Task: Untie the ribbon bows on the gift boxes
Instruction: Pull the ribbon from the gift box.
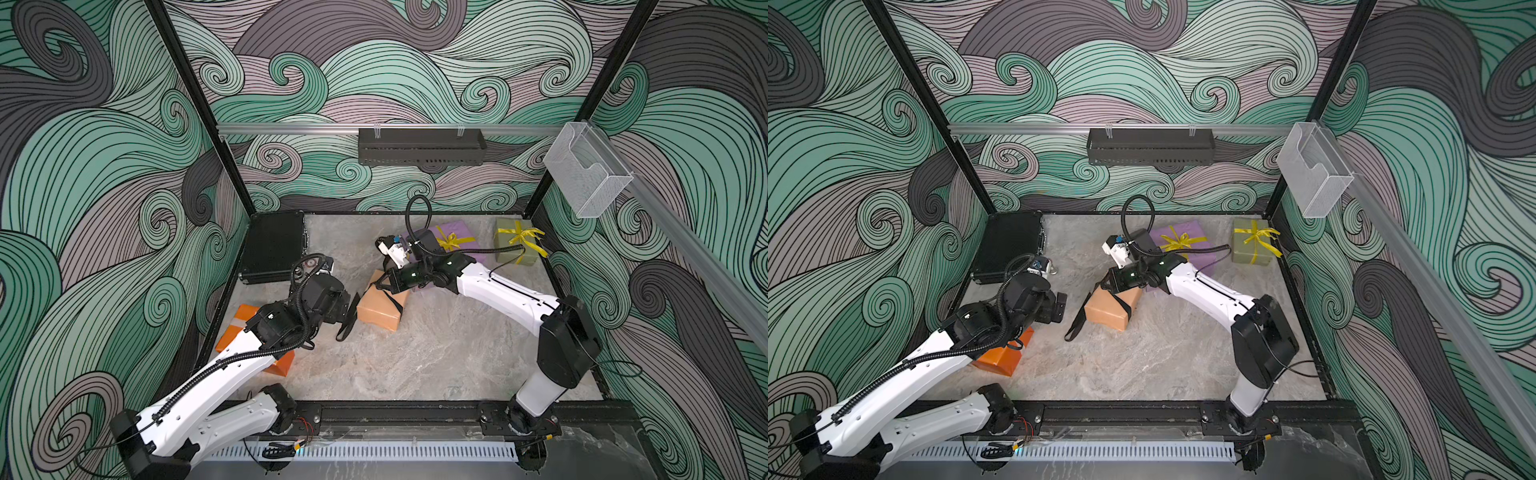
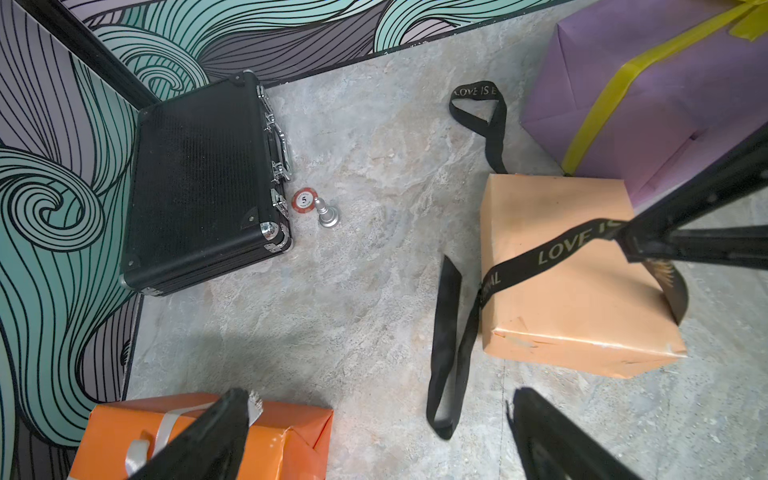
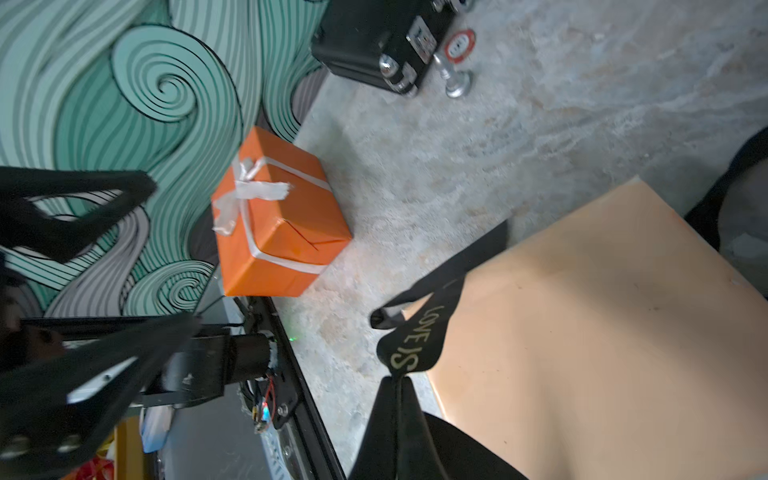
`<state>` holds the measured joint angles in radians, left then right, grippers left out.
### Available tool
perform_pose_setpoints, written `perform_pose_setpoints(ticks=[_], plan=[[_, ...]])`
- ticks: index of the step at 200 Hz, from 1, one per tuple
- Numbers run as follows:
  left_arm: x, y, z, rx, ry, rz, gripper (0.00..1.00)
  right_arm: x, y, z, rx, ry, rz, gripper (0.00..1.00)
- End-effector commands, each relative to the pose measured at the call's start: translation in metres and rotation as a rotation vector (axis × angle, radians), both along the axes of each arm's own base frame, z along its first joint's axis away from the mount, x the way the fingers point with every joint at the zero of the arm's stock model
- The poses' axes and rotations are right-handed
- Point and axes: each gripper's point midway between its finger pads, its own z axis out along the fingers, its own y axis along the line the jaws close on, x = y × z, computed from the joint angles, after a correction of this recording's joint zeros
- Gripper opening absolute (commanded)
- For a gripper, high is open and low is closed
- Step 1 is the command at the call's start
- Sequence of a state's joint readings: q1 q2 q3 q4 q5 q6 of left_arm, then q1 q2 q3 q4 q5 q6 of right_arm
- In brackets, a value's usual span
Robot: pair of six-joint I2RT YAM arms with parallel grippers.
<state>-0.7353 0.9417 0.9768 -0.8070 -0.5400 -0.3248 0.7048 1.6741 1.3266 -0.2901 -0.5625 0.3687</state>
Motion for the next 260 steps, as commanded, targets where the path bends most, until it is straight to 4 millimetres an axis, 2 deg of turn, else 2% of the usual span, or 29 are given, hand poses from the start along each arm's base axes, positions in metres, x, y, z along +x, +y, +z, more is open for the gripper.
perform_pose_setpoints(ticks=[1,12,39,70,102,122,141,186,208,260], plan=[[0.002,0.001,0.0,-0.001,-0.002,0.01,0.99,0.001,0.01,0.047,0.162,-0.035,-0.011,0.0],[0.002,0.001,-0.001,0.0,0.001,0.009,0.99,0.003,0.009,0.048,0.163,-0.042,-0.025,0.0],[0.002,-0.003,-0.004,-0.005,0.012,-0.01,0.99,0.01,0.003,0.036,0.125,-0.029,-0.06,0.0],[0.0,-0.028,-0.027,-0.05,0.126,-0.08,0.98,0.013,-0.003,0.018,0.081,-0.006,-0.099,0.0],[-0.007,-0.067,-0.056,-0.191,0.308,-0.162,0.85,0.013,-0.009,-0.002,0.035,0.036,-0.124,0.0],[-0.006,-0.077,-0.069,-0.256,0.405,-0.157,0.77,0.011,-0.012,-0.001,0.045,0.049,-0.141,0.0],[-0.008,-0.074,-0.073,-0.217,0.476,-0.131,0.69,0.005,-0.013,0.013,0.081,0.046,-0.139,0.0],[-0.003,-0.067,-0.074,-0.21,0.445,-0.129,0.65,-0.004,-0.017,0.063,0.137,-0.03,-0.13,0.0],[0.0,-0.062,-0.074,-0.222,0.441,-0.11,0.57,-0.004,-0.018,0.088,0.155,-0.071,-0.127,0.0],[0.004,-0.05,-0.065,-0.218,0.406,-0.077,0.57,-0.002,-0.02,0.134,0.174,-0.145,-0.119,0.0]])
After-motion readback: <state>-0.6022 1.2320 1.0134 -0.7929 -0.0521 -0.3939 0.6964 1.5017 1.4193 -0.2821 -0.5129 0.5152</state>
